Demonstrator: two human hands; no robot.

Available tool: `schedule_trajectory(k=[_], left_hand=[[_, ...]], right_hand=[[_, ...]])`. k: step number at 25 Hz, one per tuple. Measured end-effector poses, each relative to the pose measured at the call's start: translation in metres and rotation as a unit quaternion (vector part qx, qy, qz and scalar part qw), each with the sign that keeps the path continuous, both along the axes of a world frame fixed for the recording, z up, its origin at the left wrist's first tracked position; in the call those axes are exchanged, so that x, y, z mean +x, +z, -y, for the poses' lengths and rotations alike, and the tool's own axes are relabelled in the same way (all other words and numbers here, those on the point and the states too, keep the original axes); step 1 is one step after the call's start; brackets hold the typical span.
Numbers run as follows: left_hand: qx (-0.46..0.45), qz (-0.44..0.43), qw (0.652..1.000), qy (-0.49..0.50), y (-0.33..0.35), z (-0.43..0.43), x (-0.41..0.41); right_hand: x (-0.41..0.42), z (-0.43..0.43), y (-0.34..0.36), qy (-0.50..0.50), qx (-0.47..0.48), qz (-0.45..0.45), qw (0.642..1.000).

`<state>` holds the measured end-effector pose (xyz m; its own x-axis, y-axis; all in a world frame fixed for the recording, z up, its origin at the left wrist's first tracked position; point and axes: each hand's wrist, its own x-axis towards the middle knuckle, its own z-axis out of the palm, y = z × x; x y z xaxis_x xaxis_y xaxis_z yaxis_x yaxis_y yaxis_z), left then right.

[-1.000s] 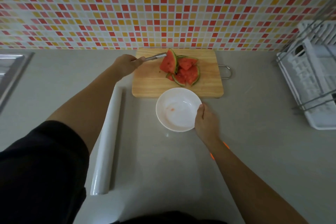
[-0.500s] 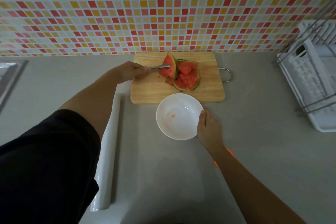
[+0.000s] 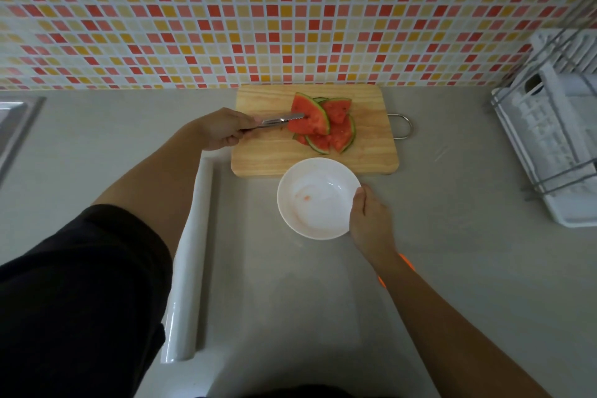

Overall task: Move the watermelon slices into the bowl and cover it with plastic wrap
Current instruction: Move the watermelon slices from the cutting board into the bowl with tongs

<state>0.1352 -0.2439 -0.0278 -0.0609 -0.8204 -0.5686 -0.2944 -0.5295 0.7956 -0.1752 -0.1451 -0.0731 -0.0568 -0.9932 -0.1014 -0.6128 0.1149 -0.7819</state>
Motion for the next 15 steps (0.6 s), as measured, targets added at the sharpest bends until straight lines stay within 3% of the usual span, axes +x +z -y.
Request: schedule_trajectory(k=[6,9,15], left_hand=[[-0.04,-0.039,0.998,0.04,0.006,-0.007,-0.001],[-0.053,-0.036,0.998,-0.009,0.029,-0.022,0.006],[-0.039,0.14,0.965,-0.221,0.049,-0.061,-0.034]], right_hand=[[0.001,0.0,-0.001,-0.007,-0.006,0.006,1.0],[0.0,0.001,-0.002,-0.013,0.007,0.016,1.0],[0.0,0.002,-0.001,-0.01,0.001,0.007,1.0]])
